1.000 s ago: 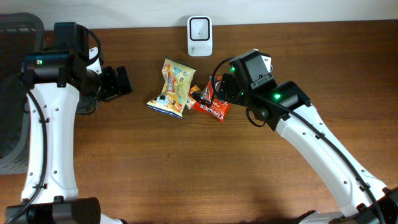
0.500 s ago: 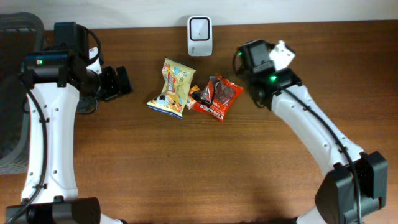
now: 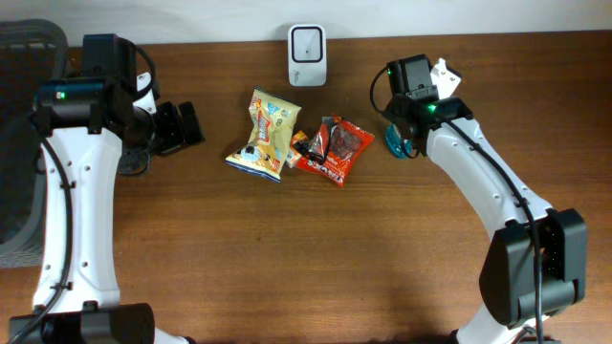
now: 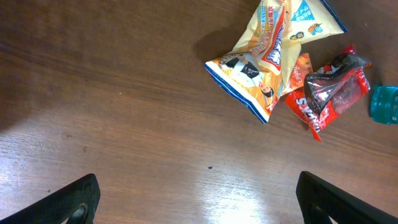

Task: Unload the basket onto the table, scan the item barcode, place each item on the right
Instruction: 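Grasp the blue mouthwash bottle with the right gripper and lift it, then carry the mouthwash bottle with the right gripper toward the white scanner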

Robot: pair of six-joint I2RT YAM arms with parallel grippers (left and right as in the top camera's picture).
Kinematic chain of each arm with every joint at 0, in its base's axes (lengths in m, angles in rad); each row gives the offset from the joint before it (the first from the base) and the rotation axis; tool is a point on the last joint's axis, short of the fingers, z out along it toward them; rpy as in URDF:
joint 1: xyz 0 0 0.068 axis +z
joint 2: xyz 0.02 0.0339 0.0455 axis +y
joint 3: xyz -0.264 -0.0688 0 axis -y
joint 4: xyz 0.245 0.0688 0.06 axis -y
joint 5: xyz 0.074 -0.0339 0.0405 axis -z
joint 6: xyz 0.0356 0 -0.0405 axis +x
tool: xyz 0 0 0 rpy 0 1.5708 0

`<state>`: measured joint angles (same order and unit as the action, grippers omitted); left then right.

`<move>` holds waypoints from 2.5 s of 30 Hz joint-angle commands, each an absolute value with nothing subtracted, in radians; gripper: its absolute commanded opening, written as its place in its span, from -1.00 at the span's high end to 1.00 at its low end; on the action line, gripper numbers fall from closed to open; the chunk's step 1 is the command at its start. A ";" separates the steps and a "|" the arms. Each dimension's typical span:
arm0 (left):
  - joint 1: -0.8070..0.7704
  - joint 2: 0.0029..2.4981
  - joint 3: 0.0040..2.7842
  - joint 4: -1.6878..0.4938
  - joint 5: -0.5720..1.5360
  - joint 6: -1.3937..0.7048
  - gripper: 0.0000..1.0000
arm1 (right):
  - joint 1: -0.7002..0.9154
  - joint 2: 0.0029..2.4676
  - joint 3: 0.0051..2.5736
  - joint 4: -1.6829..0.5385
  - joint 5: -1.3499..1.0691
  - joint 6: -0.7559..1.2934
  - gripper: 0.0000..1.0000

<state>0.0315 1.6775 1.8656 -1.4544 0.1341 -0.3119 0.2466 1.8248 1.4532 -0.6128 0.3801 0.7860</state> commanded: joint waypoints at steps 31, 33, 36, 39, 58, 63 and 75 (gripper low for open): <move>0.031 1.679 1.866 -1.453 0.141 -0.322 -0.98 | 0.132 2.015 1.863 -1.352 -0.103 0.277 -0.97; 0.031 1.679 1.866 -1.453 0.141 -0.322 -0.98 | 0.158 2.016 1.838 -1.456 -0.109 0.201 -0.97; 0.031 1.679 1.866 -1.453 0.141 -0.322 -0.98 | 0.271 2.016 1.659 -1.361 -0.021 0.157 -0.97; 0.031 1.679 1.866 -1.453 0.141 -0.322 -0.98 | 0.300 2.016 1.552 -1.231 0.086 0.157 -0.97; 0.031 1.679 1.866 -1.453 0.141 -0.322 -0.98 | 0.300 2.015 1.509 -0.970 0.088 0.150 -0.09; 0.031 1.679 1.866 -1.453 0.141 -0.322 -0.98 | 0.294 2.015 1.765 -0.858 0.057 0.201 -0.02; 0.031 1.679 1.866 -1.453 0.141 -0.322 -0.98 | 0.329 2.230 2.134 -0.450 -0.181 0.427 0.04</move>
